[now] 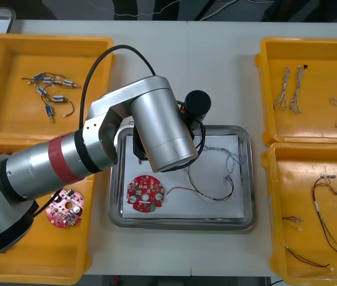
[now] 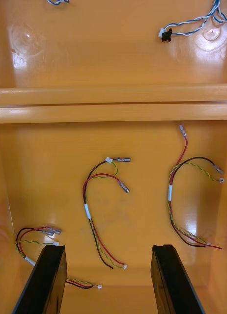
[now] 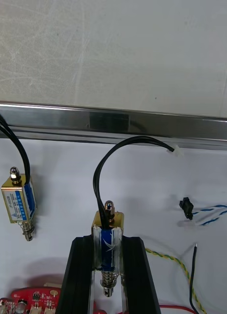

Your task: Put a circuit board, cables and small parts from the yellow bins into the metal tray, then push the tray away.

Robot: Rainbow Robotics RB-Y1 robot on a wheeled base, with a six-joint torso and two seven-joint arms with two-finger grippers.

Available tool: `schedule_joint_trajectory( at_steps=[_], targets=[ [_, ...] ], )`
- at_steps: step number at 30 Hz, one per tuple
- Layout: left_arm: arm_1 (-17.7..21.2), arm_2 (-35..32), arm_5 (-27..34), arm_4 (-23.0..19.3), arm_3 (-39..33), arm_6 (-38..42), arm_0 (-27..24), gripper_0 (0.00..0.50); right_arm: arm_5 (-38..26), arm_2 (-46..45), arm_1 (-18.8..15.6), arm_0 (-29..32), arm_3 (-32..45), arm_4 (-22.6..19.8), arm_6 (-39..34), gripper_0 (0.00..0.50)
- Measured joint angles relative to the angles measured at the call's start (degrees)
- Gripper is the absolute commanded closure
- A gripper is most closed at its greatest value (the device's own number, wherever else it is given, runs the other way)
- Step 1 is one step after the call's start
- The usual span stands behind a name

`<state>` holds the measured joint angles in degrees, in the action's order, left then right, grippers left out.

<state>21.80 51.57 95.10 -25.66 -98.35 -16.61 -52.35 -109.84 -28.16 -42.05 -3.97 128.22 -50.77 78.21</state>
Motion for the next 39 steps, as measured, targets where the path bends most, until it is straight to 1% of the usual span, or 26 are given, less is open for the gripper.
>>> schedule_joint_trajectory(
  at_steps=[7, 17, 26, 27, 28, 29, 30, 31, 32, 39],
  targets=[
    [0.00, 0.47, -1.23, 0.26, 2.11, 0.00, 0.07, 0.500, 0.00, 0.00, 0.00, 0.01, 0.02, 0.00, 0.00, 0.000],
    [0.00, 1.52, -1.75, 1.52, 2.26, 0.00, 1.07, 0.500, 0.00, 0.00, 0.00, 0.01, 0.05, -0.01, 0.00, 0.000],
    [0.00, 2.51, -2.02, 1.73, 2.30, 0.00, 1.09, 0.494, 0.00, -0.01, 0.00, 0.01, 0.12, -0.02, 0.00, 0.000],
    [0.00, 2.51, -2.03, 1.74, 2.30, 0.00, 1.09, 0.433, 0.00, -0.01, 0.00, 0.01, 0.13, -0.02, 0.00, 0.000],
    [0.00, 2.51, -2.04, 1.75, 2.31, 0.00, 1.09, 0.309, 0.00, -0.01, 0.00, 0.01, 0.13, -0.02, 0.00, 0.000],
    [0.00, 2.51, -2.05, 1.77, 2.31, 0.00, 1.09, 0.241, 0.00, -0.01, 0.00, 0.01, 0.13, -0.02, 0.00, 0.000],
    [0.00, 2.51, -2.08, 1.80, 2.31, 0.00, 1.09, 0.136, 0.00, -0.01, 0.00, 0.01, 0.14, -0.02, 0.00, 0.000],
    [0.00, 2.51, -2.12, 1.86, 2.31, 0.00, 1.09, 0.051, 0.00, -0.01, 0.00, 0.01, 0.14, -0.02, 0.00, 0.000],
    [0.00, 2.51, -2.19, 1.97, 2.31, 0.00, 1.09, 0.000, 0.00, -0.01, 0.00, 0.01, 0.14, -0.02, 0.00, 0.000],
    [0.00, 2.51, -3.00, 2.70, 2.31, 0.02, 1.09, 0.000, 0.00, -0.02, 0.00, 0.01, 0.14, -0.02, 0.00, 0.000]
  ],
)
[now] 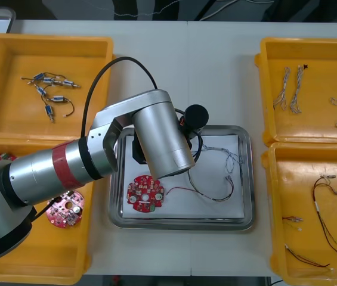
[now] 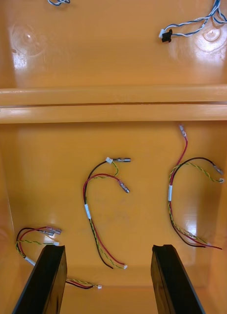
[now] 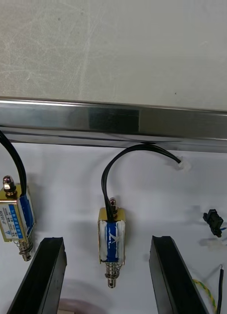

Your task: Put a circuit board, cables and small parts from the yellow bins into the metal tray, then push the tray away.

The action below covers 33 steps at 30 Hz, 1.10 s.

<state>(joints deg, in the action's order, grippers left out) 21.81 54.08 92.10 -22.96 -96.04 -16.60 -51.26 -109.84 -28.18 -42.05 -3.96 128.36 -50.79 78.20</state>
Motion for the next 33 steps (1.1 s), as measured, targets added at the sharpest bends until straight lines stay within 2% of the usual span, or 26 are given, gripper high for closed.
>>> schedule_joint_trajectory(
  at_steps=[12, 18, 25, 33],
  targets=[
    [1.13, -0.19, 0.13, 0.08, -2.74, 3.49, 0.00, 0.000, 0.00, 0.00, 0.00, 0.00, 0.01, -0.06, 0.00, 0.000],
    [3.43, -3.60, 3.32, -2.60, -7.15, 3.88, 0.01, 0.000, 0.00, 0.01, -0.27, 0.00, 0.48, -1.23, -0.01, 0.000],
    [9.14, -7.68, 5.39, -7.94, -13.89, 3.88, 0.02, 0.000, 0.00, 2.27, -3.62, 0.00, 3.56, -2.17, -0.03, 0.000],
    [18.44, -12.23, 6.56, -16.70, -19.41, 3.87, 0.03, 0.000, 0.00, 7.11, -6.26, -1.45, 5.19, -7.49, -0.12, 0.000]
  ],
)
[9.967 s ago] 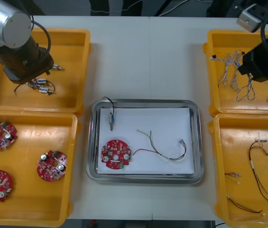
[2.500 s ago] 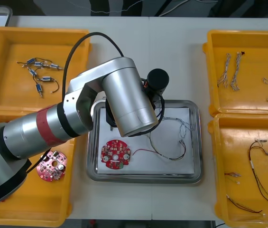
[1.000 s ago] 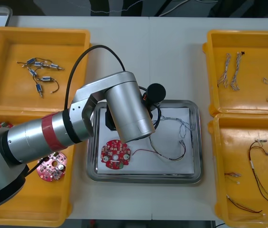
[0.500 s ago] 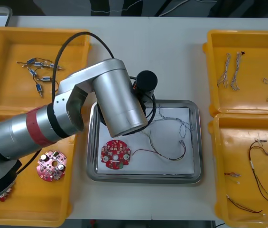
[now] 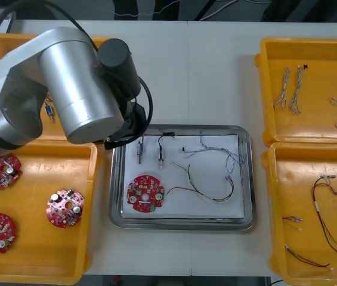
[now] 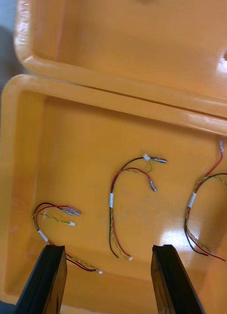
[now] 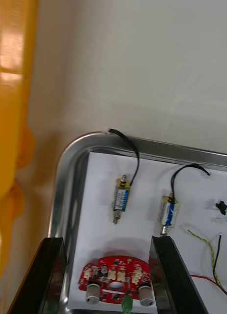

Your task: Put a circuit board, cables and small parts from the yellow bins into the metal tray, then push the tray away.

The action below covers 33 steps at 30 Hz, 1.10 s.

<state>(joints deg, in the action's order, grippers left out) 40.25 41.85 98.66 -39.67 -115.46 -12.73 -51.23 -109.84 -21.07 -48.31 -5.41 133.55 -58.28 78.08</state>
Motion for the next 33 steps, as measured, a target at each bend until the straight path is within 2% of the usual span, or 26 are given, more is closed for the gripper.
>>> schedule_joint_trajectory(
  at_steps=[9, 16, 21, 25, 30, 33],
  targets=[
    [9.60, -4.94, 1.12, -9.57, -1.34, -0.11, 0.01, 0.000, 0.00, 10.73, -2.06, -6.60, 4.03, -1.89, 0.00, 0.000],
    [13.50, -12.40, 5.94, -15.32, -1.65, -3.27, 1.31, 0.000, 0.07, 22.93, -2.13, -14.89, 4.77, -2.44, 0.01, 0.000],
    [14.92, -20.15, 9.63, -16.70, -3.56, -12.54, 5.66, 0.000, 4.01, 32.24, -2.14, -19.68, 4.95, -2.44, 0.05, 0.000],
    [16.18, -23.52, 10.33, -16.93, -4.71, -19.95, 8.92, 0.000, 6.88, 37.50, -2.14, -21.70, 5.02, -2.35, 1.98, 0.000],
    [16.77, -28.69, 10.76, -17.03, -5.84, -21.19, 13.55, 0.000, 7.75, 43.31, -1.92, -23.72, 5.05, 0.09, 11.93, 0.000],
    [16.77, -32.59, 10.81, -17.09, -6.52, -21.29, 16.52, 0.000, 7.79, 46.67, -1.19, -25.20, 5.06, 2.15, 13.80, 0.000]
  ],
)
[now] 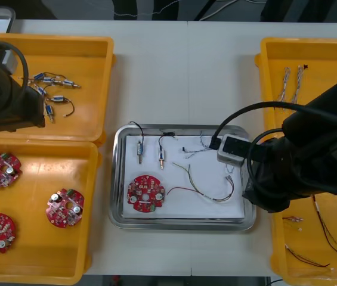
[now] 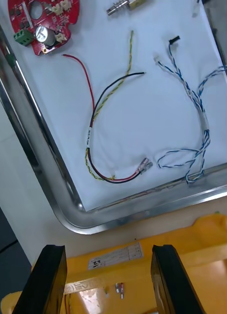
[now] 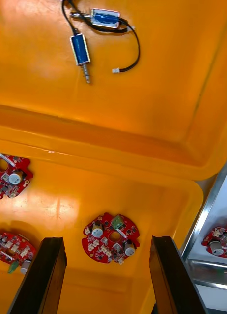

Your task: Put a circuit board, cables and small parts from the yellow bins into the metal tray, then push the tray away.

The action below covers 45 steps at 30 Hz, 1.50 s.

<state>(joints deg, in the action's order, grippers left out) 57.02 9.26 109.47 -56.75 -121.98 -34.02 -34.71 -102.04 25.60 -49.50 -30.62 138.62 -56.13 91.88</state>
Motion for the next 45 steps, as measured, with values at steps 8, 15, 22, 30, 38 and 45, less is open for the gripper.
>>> schedule_joint_trajectory(
  at_steps=[8, 15, 22, 30, 38, 45],
  targets=[
    [0.01, -9.01, 0.04, -0.27, -1.20, -9.16, 6.77, 0.000, 0.02, 9.09, 4.05, -3.69, -0.06, 6.30, 5.38, 0.000],
    [0.01, -15.49, 0.07, -1.14, -1.69, -19.43, 11.24, 0.000, 0.17, 16.52, 8.14, -6.74, -3.16, 9.24, 5.38, 0.000],
    [0.00, -19.21, 0.09, -1.15, -2.09, -19.44, 13.71, 0.000, 4.25, 22.60, 10.69, -8.12, -7.31, 12.58, 5.37, 0.000],
    [-0.45, -22.12, 0.10, -1.03, -3.43, -19.58, 16.12, 0.000, 8.33, 29.53, 12.00, -9.51, -11.95, 14.84, 5.33, 0.000],
    [-2.46, -22.34, 0.11, 1.06, -4.17, -21.43, 16.33, 0.000, 9.55, 35.75, 13.36, -10.49, -13.75, 19.08, 4.12, 0.000],
    [-4.43, -22.34, 0.11, 2.82, -4.93, -21.45, 17.06, 0.000, 9.55, 40.07, 14.31, -10.63, -13.77, 23.24, 3.33, 0.000]
  ],
)
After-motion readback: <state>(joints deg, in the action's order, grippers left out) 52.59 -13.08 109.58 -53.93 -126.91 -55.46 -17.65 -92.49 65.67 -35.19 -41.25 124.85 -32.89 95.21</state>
